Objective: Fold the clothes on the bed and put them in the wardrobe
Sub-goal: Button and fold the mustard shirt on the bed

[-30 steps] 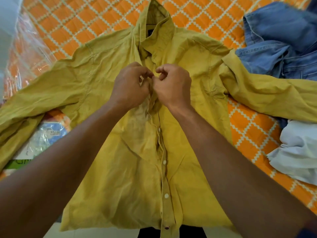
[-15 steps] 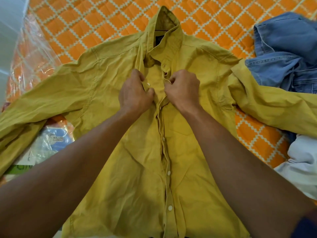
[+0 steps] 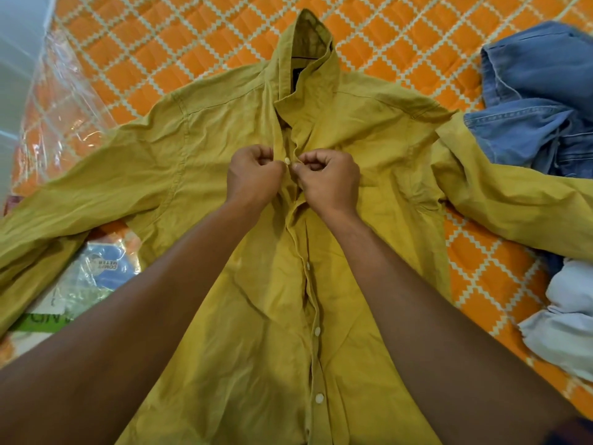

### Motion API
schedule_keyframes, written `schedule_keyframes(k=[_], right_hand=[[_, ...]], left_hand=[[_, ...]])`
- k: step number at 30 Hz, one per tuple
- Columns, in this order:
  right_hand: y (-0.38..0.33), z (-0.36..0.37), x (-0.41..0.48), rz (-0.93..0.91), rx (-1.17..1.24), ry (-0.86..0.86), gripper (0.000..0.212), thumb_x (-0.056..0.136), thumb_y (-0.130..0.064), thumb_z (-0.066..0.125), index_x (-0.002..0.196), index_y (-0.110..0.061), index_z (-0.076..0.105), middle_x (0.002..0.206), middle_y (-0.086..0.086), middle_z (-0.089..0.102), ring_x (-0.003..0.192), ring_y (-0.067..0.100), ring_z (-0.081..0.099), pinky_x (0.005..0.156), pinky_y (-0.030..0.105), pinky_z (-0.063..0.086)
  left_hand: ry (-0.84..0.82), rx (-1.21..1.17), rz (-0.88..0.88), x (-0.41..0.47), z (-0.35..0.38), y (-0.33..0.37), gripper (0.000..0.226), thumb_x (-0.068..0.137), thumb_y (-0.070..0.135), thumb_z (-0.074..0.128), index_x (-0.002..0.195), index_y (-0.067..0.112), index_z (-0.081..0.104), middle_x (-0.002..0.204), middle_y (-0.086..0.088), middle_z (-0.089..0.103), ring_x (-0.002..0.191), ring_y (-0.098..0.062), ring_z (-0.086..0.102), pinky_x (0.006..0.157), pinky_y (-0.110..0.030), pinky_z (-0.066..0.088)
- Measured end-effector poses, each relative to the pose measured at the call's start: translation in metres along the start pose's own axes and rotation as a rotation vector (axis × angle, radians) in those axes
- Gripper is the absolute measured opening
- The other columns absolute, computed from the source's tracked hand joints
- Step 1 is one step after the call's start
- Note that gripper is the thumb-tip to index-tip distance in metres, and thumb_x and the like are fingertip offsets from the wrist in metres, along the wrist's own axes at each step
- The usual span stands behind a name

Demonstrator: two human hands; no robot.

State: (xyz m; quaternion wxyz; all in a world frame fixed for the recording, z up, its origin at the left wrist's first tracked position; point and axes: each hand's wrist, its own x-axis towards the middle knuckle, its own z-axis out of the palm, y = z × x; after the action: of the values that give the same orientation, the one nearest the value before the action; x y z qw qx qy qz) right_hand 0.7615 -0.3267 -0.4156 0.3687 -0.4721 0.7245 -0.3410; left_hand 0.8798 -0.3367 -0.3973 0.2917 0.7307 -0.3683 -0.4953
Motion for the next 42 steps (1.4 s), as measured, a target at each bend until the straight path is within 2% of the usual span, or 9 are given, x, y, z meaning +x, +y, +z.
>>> schedule_keyframes(k=[3,8,12,15,18,21,29,37,42], right_hand=[[-0.002,0.001,0.004,0.026,-0.049,-0.024,0.003,0.083,-0.019,0.082,0.085,-0.019,0.08,0.062,-0.019,0.063,0.061,-0.003,0.064,0.061,0.017,0.053],[-0.004,-0.003,0.007,0.083,-0.072,-0.075,0.008,0.086,-0.023,0.08,0.079,-0.021,0.076,0.06,-0.017,0.063,0.057,-0.003,0.062,0.054,0.01,0.046],[-0.001,-0.01,0.015,0.28,0.206,-0.116,0.009,0.086,-0.016,0.079,0.078,-0.017,0.075,0.072,0.001,0.075,0.062,0.01,0.07,0.064,0.028,0.061],[-0.001,-0.016,0.014,0.35,0.38,-0.151,0.005,0.088,-0.004,0.076,0.093,-0.005,0.074,0.078,0.003,0.073,0.062,0.005,0.069,0.06,0.02,0.057],[0.0,-0.016,0.01,0.315,0.399,-0.158,0.009,0.088,0.001,0.074,0.093,-0.006,0.073,0.078,0.001,0.073,0.065,0.004,0.07,0.062,0.018,0.056],[-0.001,-0.013,0.008,0.313,0.387,-0.129,0.013,0.085,0.002,0.075,0.096,-0.006,0.074,0.079,0.002,0.074,0.066,0.006,0.071,0.063,0.02,0.057],[0.002,-0.006,0.006,0.271,0.31,-0.062,0.02,0.081,-0.002,0.08,0.1,-0.006,0.077,0.077,-0.002,0.074,0.068,0.008,0.073,0.067,0.025,0.061],[0.007,-0.003,0.004,0.217,0.294,-0.033,0.019,0.082,-0.006,0.082,0.1,-0.008,0.078,0.08,-0.002,0.076,0.073,0.01,0.075,0.072,0.031,0.063],[0.008,-0.002,0.003,0.228,0.383,0.0,0.017,0.081,-0.004,0.081,0.098,-0.007,0.079,0.081,0.002,0.077,0.072,0.013,0.075,0.067,0.025,0.06]], left_hand=[[0.0,0.022,-0.038,0.002,0.001,0.006,0.022,0.082,0.008,0.065,0.065,0.022,0.064,0.062,0.006,0.06,0.062,-0.013,0.055,0.062,-0.031,0.046],[-0.052,-0.077,-0.107,0.004,-0.004,0.009,0.015,0.087,0.003,0.066,0.079,0.015,0.069,0.076,-0.003,0.064,0.069,-0.015,0.059,0.065,-0.028,0.051],[-0.093,-0.058,-0.079,0.004,-0.004,0.005,0.02,0.092,0.004,0.061,0.076,0.014,0.067,0.069,0.0,0.062,0.062,-0.011,0.057,0.063,-0.027,0.05],[-0.076,0.132,0.039,0.002,0.002,0.003,0.018,0.095,0.024,0.063,0.084,0.011,0.069,0.064,0.006,0.057,0.057,-0.008,0.05,0.058,-0.026,0.044],[-0.019,0.293,0.129,0.001,0.01,0.002,0.026,0.091,0.036,0.067,0.085,0.011,0.069,0.068,0.004,0.063,0.06,-0.012,0.057,0.056,-0.029,0.044],[0.019,0.34,0.11,0.006,0.012,0.004,0.021,0.09,0.028,0.067,0.077,0.011,0.069,0.063,0.003,0.062,0.059,-0.014,0.056,0.056,-0.026,0.042],[-0.074,-0.006,-0.007,0.008,-0.003,-0.005,0.009,0.084,0.022,0.079,0.077,0.016,0.079,0.078,-0.007,0.075,0.071,-0.016,0.065,0.083,-0.044,0.059],[-0.006,0.055,0.037,0.008,0.002,-0.008,0.01,0.081,0.027,0.082,0.073,0.026,0.077,0.071,0.007,0.074,0.069,-0.007,0.068,0.078,-0.039,0.061],[0.015,0.125,0.043,0.009,0.004,-0.006,0.011,0.083,0.03,0.081,0.073,0.027,0.076,0.075,0.007,0.075,0.077,-0.014,0.073,0.078,-0.043,0.062]])
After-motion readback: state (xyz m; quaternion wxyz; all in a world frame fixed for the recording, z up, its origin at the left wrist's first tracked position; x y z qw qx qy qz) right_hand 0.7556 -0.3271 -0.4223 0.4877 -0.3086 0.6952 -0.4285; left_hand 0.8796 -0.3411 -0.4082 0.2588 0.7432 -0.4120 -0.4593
